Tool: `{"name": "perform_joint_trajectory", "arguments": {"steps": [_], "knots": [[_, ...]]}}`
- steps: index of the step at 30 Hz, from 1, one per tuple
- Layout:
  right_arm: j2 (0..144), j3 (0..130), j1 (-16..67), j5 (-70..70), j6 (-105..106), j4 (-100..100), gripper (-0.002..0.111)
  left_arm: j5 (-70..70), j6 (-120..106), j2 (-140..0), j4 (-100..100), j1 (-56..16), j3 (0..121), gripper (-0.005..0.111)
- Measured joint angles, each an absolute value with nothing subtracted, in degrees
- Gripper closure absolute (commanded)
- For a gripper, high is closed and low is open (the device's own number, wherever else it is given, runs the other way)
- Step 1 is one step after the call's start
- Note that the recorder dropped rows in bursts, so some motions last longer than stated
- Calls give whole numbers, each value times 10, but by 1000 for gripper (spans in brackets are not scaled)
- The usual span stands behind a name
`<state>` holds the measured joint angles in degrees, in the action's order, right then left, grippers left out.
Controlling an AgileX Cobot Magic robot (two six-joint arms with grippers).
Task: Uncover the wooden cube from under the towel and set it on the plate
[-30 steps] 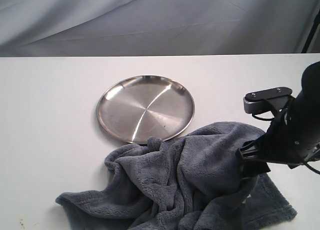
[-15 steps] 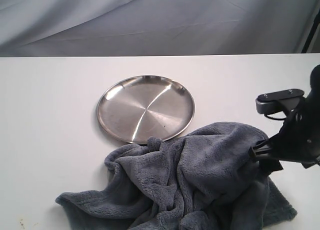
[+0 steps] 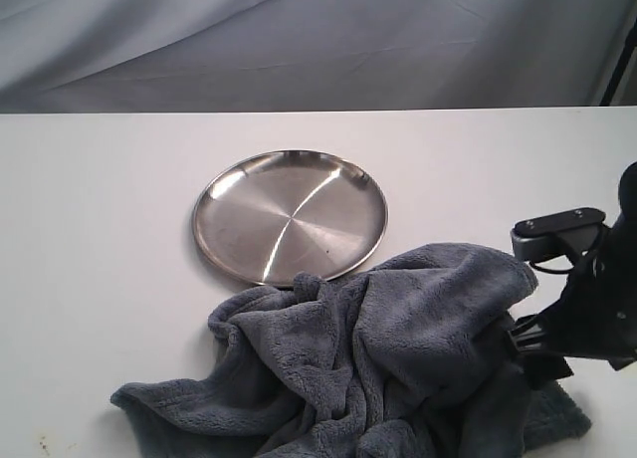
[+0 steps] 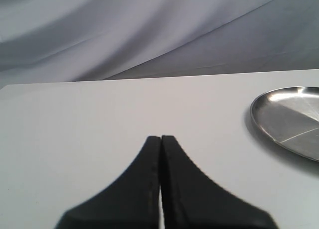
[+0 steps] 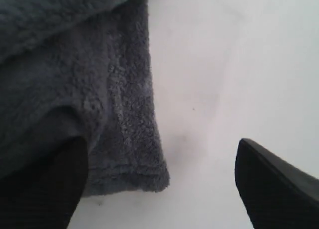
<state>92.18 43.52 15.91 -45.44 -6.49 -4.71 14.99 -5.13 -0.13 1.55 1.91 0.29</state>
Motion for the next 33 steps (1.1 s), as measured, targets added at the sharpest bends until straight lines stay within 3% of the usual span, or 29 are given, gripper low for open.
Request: {"name": "perform_joint_trajectory", "arguments": {"steps": [12,21,26,33], "knots": [[1006,437,159,-417,-43,-47,36,150,-51,-1,15,19,3,107],[1004,413,159,-385,-41,3,87,150,-51,-1,15,19,3,107],[1004,413,159,-380,-44,3,106,150,-51,-1,15,19,3,107],[986,408,159,-367,-44,19,108,150,-51,-1,15,19,3,107]]}}
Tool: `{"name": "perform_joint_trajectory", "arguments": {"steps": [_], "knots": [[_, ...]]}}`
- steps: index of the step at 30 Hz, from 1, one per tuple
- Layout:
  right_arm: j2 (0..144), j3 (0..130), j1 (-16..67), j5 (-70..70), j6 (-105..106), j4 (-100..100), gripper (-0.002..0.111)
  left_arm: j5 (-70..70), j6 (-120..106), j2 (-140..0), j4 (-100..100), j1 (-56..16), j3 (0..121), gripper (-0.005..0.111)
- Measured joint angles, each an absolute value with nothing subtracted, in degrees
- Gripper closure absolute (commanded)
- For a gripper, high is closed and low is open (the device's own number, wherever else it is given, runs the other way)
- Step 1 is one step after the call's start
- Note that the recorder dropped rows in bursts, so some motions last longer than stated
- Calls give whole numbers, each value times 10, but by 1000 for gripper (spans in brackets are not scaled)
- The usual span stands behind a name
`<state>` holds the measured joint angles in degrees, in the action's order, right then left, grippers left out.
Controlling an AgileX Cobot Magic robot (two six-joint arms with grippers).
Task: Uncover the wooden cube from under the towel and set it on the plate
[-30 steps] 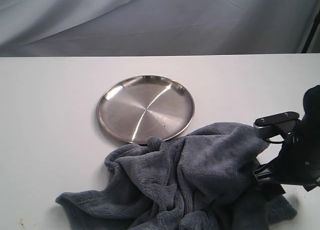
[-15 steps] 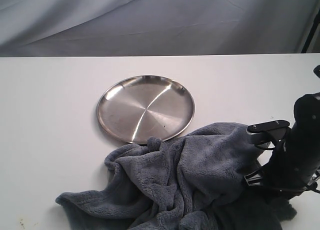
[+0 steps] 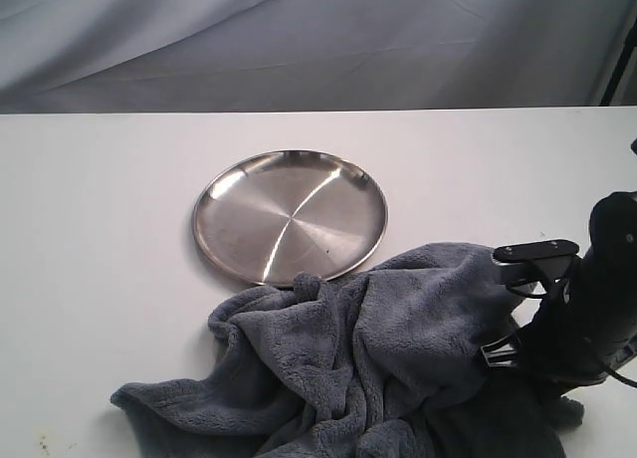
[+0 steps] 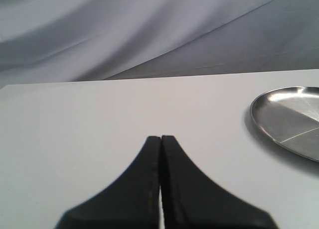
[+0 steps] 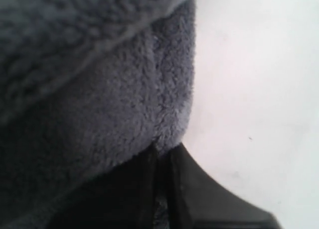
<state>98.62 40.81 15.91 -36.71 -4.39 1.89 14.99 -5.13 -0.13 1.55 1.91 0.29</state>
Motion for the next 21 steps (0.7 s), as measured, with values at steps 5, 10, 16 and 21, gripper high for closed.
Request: {"name": "perform_joint_trajectory", "arguments": {"steps": [5,10,16,21], "knots": [[934,403,159,-342,-44,13,108,150,-51,-1,15,19,3,107],[849,403,159,-340,-33,36,108,150,-51,-1,15,19,3,107],[752,402,159,-339,42,137,108,150,-51,-1,15,19,3,107],[695,402,159,-343,169,303,108,150,-51,-1,15,19,3,107]]}}
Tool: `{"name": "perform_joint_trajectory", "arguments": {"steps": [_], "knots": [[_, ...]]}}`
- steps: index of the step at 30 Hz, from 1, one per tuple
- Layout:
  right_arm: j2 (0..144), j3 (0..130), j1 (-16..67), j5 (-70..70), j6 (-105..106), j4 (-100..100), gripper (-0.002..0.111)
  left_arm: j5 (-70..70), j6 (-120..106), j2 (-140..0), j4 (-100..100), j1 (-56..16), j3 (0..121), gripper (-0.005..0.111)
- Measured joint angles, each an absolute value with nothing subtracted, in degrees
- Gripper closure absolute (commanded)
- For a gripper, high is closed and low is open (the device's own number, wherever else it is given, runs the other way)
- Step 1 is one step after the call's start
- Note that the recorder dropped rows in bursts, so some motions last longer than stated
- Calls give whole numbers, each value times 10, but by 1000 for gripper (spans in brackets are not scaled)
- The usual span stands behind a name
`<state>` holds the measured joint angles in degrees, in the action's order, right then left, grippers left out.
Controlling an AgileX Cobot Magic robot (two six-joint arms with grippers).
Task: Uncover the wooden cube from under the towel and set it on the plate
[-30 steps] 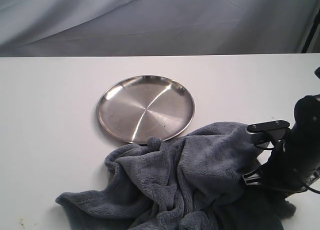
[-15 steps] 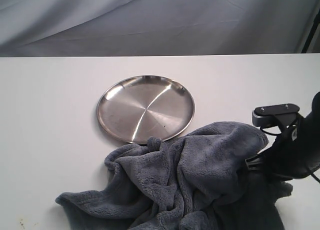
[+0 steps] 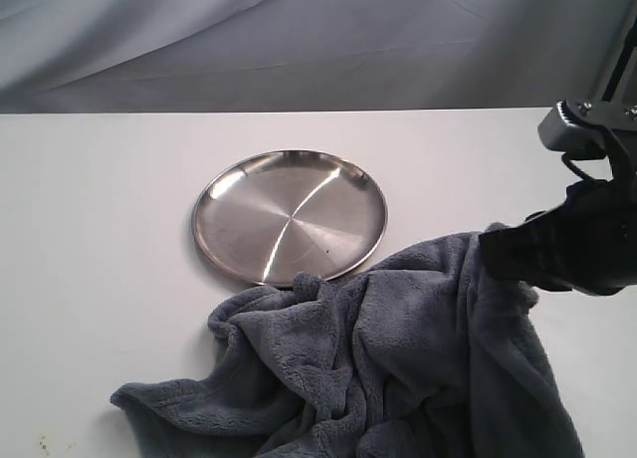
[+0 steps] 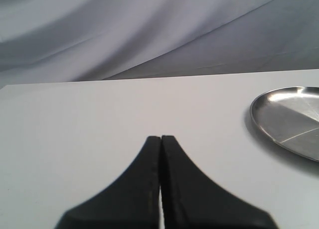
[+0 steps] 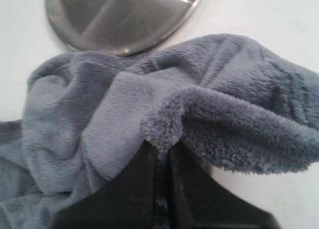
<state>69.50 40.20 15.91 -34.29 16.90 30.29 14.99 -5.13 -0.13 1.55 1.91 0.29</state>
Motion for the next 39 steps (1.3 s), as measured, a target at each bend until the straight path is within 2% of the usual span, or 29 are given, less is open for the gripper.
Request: {"name": "perform_joint_trajectory", "arguments": {"steps": [2,12,29,39], "knots": [[687,402,168,-347,216,365,108,150,-51,-1,15,19,3,107],[687,402,378,-259,251,434,108,150,-51,-1,15,19,3,107],[698,402,497,-219,335,437,108,150,-51,-1,15,19,3,107],[817,414,537,-228,414,476,108,150,-51,-1,15,19,3,107]]}}
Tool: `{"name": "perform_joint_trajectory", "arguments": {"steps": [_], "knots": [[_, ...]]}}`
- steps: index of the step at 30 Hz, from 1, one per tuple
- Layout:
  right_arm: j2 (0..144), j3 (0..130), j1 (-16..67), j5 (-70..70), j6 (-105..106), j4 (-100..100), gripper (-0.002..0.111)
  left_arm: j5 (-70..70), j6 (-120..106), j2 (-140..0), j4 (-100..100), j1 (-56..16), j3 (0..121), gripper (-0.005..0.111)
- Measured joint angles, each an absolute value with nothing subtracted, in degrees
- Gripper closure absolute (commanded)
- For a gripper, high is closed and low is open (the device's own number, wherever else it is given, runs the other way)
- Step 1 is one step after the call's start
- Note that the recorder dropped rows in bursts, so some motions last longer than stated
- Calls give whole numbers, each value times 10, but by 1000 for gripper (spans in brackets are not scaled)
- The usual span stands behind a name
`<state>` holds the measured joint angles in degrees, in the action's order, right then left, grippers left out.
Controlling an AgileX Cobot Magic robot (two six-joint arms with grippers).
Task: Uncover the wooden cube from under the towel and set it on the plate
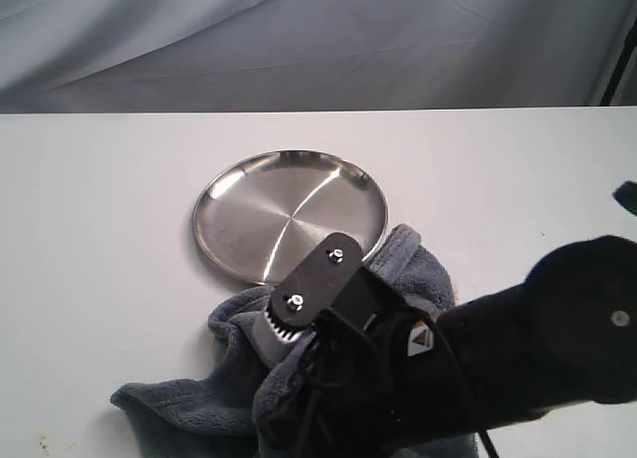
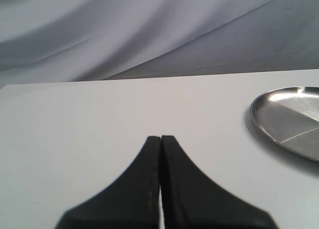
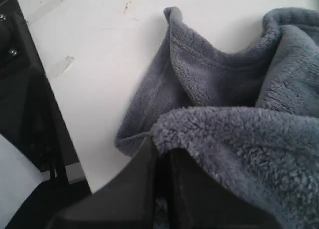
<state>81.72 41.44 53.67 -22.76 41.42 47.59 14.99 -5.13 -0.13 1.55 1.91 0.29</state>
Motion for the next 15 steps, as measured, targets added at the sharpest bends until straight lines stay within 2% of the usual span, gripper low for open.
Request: {"name": "perform_joint_trajectory", "arguments": {"steps": [6,11,15], "knots": [[842,483,539,-269,424,484,107,150,-51,-1,15,19,3,107],[865,520,539,-307,419,481,86,150,-51,-1,15,19,3,107],[898,542,539,-352,416,470,79,150,-51,-1,15,19,3,107]]}}
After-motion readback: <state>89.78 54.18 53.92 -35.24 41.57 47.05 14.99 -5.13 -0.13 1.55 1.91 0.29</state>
